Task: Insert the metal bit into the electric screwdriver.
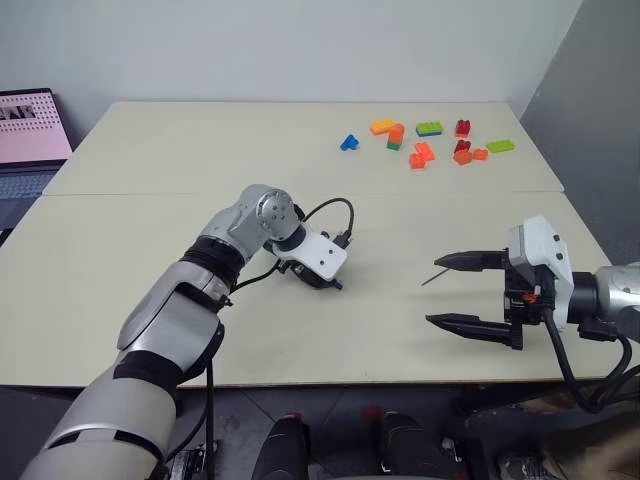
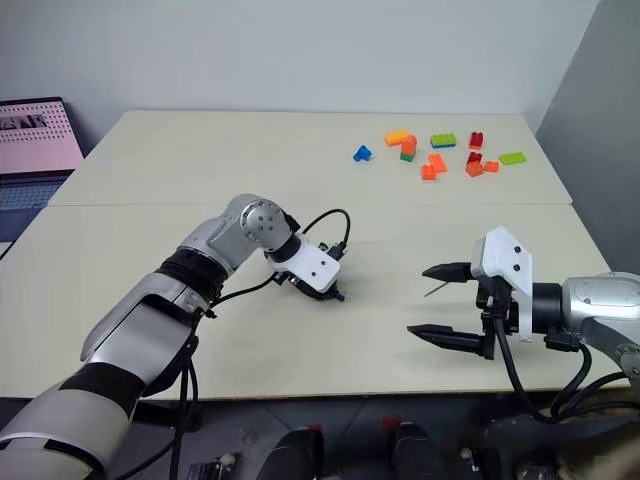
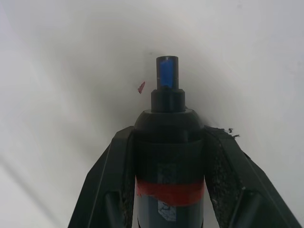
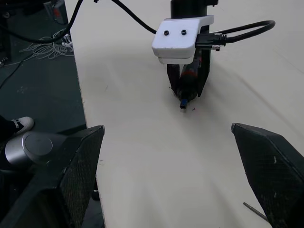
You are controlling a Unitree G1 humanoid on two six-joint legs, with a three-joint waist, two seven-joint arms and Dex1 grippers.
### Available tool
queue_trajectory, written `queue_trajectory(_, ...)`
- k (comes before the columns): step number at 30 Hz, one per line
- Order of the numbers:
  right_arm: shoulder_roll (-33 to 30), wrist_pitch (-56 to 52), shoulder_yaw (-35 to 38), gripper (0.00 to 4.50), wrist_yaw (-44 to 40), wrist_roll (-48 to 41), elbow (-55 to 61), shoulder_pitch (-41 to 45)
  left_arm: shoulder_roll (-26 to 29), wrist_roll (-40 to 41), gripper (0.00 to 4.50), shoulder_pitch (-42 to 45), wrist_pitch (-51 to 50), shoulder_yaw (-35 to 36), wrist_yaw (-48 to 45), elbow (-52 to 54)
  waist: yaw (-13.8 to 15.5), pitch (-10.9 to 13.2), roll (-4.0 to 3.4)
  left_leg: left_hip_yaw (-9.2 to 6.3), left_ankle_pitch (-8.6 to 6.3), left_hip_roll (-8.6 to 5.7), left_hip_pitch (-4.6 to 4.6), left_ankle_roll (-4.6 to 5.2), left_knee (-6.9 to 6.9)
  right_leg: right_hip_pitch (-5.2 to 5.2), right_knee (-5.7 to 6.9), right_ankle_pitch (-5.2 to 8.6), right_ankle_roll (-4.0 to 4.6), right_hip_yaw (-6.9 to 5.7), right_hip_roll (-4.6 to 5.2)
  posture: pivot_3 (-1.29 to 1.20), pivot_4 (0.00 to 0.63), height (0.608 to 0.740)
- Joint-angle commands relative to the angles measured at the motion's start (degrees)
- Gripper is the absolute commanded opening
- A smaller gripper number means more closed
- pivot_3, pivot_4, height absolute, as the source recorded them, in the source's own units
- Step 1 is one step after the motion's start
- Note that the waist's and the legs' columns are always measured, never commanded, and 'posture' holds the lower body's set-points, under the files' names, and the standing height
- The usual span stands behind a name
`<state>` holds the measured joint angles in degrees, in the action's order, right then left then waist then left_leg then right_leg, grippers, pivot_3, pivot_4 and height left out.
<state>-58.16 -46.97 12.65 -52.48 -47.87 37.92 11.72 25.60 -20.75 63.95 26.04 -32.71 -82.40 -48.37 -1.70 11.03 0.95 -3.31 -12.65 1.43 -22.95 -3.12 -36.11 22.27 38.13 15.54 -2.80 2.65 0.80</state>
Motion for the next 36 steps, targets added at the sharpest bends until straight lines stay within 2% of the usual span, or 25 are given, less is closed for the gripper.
queue_trajectory(1, -1.15, 0.72, 2.38, 4.50, -0.26, -0.43, 0.74, 0.41, -0.53, 7.20, 1.62, -1.08, -7.17, 5.88, -1.58, 5.48, 0.00, 0.01, 0.01, 0.00, 0.00, 0.01, -0.03, 0.00, 0.00, 0.02, -0.01, 0.00, 0.00, -0.01, 0.00, 0.00, 0.150, 0.740)
queue_trajectory(4, -1.32, 0.52, 3.89, 4.50, 0.03, -0.79, 0.41, 0.00, -0.87, 12.43, 1.62, -1.55, -16.18, 10.56, -1.99, 10.79, 0.03, 0.02, 0.01, -0.02, 0.00, 0.00, -0.12, 0.00, 0.01, 0.08, -0.04, 0.00, 0.01, -0.05, 0.00, 0.00, 0.150, 0.740)
queue_trajectory(6, -1.38, 0.08, 5.37, 4.50, 0.35, -1.38, 0.15, -0.16, -2.23, 17.94, 1.62, -2.44, -26.94, 15.17, -0.33, 17.07, 0.07, 0.02, 0.02, -0.04, 0.00, 0.00, -0.15, 0.00, 0.01, 0.08, -0.06, 0.01, 0.01, -0.07, 0.00, 0.00, 0.150, 0.740)
queue_trajectory(10, -1.48, -1.18, 7.58, 4.50, 0.67, -3.78, 0.27, 0.03, -5.83, 25.72, 1.62, -6.49, -42.21, 21.03, 5.44, 28.90, 0.03, 0.02, 0.03, -0.07, 0.00, 0.01, -0.16, 0.00, 0.00, 0.08, -0.07, 0.01, 0.00, -0.09, 0.01, 0.00, 0.150, 0.740)
queue_trajectory(12, -1.47, -1.75, 8.17, 4.50, 0.96, -5.02, 0.44, 0.53, -9.31, 28.17, 1.62, -9.52, -44.95, 23.60, 11.75, 33.12, 0.04, 0.02, 0.02, -0.08, 0.00, 0.01, -0.11, 0.00, 0.01, 0.07, -0.03, 0.01, 0.00, -0.09, 0.01, 0.00, 0.150, 0.740)
queue_trajectory(16, -1.26, -2.08, 8.66, 4.50, 2.33, -6.05, 0.22, 1.67, -16.81, 30.89, 1.62, -15.36, -44.99, 27.70, 24.39, 37.23, -0.05, 0.01, 0.02, -0.08, 0.00, 0.02, 0.01, 0.00, -0.04, 0.00, 0.05, 0.00, 0.00, -0.05, -0.01, 0.00, 0.150, 0.740)
queue_trajectory(22, -1.24, -2.06, 8.11, 4.50, 3.62, -6.79, 0.22, 2.53, -22.97, 29.77, 1.62, -22.52, -37.49, 27.94, 36.24, 38.04, -0.01, 0.02, 0.03, -0.07, 0.01, 0.01, 0.05, -0.01, -0.08, 0.00, 0.13, -0.03, 0.01, -0.02, -0.02, 0.00, 0.150, 0.740)
queue_trajectory(28, -1.63, -2.06, 7.09, 4.50, 3.40, -6.99, -0.40, 4.07, -22.52, 27.96, 1.62, -29.52, -33.05, 26.24, 41.32, 40.75, 0.10, 0.01, 0.02, -0.06, 0.01, 0.00, 0.00, -0.01, -0.07, -0.01, 0.03, -0.04, 0.00, -0.01, -0.02, 0.00, 0.150, 0.740)
queue_trajectory(36, -2.19, -1.60, 5.78, 4.50, 2.36, -6.30, -1.27, 4.91, -20.00, 30.13, 1.62, -40.52, -38.13, 26.67, 45.50, 51.83, -0.14, -0.08, -0.01, 0.00, 0.01, 0.03, 0.11, -0.01, -0.05, -0.06, 0.04, -0.04, 0.01, 0.05, -0.03, 0.00, 0.150, 0.740)
